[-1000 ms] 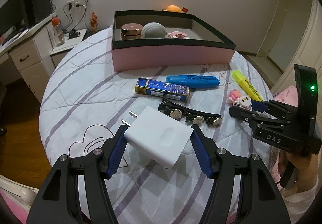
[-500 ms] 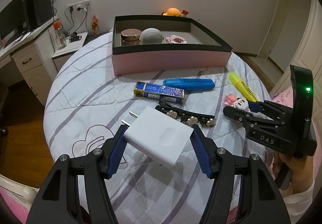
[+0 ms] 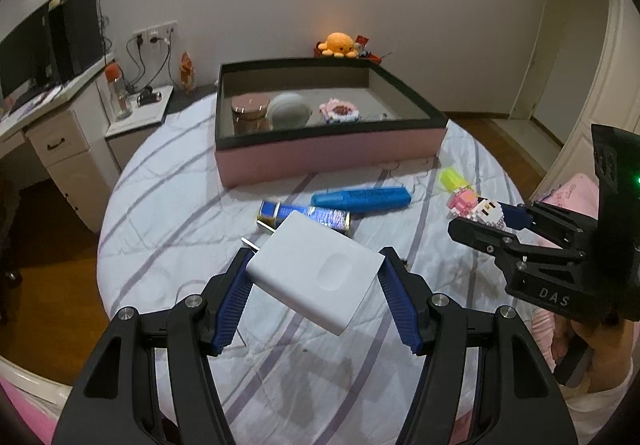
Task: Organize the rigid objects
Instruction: 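Lift charger and lego cat with both grippers toward the pink box, then lower charger and lego cat into the box and open both grippers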
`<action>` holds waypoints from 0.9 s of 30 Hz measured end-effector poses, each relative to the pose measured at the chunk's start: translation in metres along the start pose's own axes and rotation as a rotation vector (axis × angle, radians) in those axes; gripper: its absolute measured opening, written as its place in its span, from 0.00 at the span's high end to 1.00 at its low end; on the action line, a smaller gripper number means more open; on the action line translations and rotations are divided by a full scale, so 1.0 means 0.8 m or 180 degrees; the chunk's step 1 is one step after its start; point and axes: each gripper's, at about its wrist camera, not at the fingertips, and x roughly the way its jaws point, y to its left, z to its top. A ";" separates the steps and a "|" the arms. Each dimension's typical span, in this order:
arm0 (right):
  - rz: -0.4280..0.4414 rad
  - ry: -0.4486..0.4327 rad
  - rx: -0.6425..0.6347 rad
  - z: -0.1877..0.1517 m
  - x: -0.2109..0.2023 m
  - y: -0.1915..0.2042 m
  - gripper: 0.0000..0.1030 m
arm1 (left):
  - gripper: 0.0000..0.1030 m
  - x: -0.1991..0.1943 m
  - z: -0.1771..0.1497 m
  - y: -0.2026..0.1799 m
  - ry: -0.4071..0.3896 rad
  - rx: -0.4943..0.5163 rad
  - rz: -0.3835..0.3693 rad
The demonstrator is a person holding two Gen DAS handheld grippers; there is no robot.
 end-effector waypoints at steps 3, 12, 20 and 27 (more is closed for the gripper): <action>0.0015 -0.0037 -0.0024 0.005 -0.007 0.003 0.55 | 0.38 -0.005 0.011 -0.004 -0.0055 0.0040 0.0036; 0.0011 -0.0135 -0.0034 0.017 -0.021 -0.002 0.55 | 0.38 -0.013 0.030 -0.015 -0.0156 0.0115 0.0030; 0.0032 -0.0208 -0.0067 0.030 -0.028 -0.003 0.55 | 0.38 -0.015 0.047 -0.022 -0.0207 0.0175 0.0056; 0.0034 -0.0324 -0.0127 0.057 -0.035 -0.006 0.55 | 0.38 -0.021 0.078 -0.022 -0.0332 0.0232 0.0109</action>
